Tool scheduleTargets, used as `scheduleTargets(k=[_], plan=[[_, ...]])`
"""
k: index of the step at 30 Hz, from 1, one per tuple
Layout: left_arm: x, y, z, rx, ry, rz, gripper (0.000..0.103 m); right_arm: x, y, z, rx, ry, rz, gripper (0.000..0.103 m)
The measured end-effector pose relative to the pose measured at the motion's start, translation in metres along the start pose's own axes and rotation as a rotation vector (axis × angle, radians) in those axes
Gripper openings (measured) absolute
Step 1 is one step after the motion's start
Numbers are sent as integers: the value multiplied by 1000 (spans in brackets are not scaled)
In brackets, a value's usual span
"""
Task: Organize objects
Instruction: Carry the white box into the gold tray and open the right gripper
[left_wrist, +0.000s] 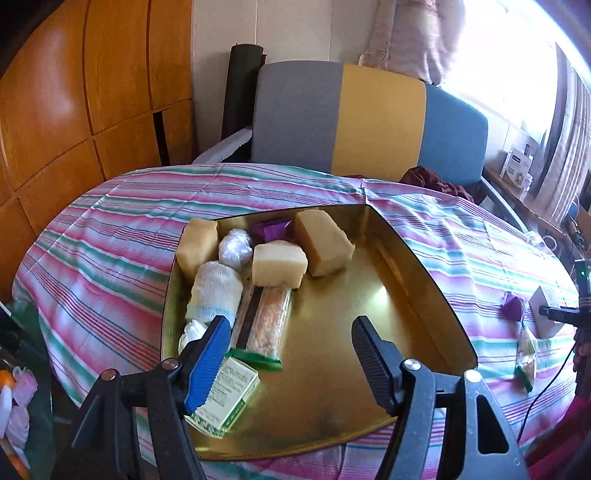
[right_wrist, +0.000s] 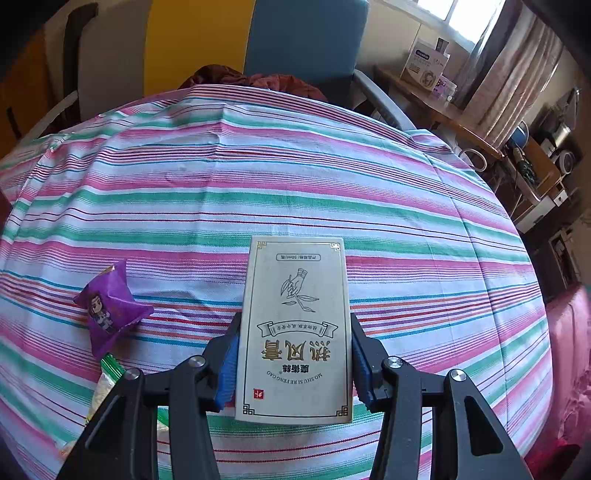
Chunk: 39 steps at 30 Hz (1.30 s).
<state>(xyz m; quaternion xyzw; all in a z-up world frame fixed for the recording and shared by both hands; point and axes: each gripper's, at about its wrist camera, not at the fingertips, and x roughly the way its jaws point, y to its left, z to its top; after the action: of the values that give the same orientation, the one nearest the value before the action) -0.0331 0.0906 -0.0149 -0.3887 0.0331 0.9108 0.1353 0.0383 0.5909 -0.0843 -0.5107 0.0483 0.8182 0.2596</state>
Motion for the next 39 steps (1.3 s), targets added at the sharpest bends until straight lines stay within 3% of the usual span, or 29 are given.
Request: scheduleTargets(k=[27,33,39], plan=[[3,-2,-17,-1,46,-47,65,-12,-2,1,40,-10,-22,51],[3,4,-19,0,49,-25,65,-49,17,8,63,-75,54,51],[3,12,-21,-12,46,-31,63,-92,92,24,-23,-118,224,51]])
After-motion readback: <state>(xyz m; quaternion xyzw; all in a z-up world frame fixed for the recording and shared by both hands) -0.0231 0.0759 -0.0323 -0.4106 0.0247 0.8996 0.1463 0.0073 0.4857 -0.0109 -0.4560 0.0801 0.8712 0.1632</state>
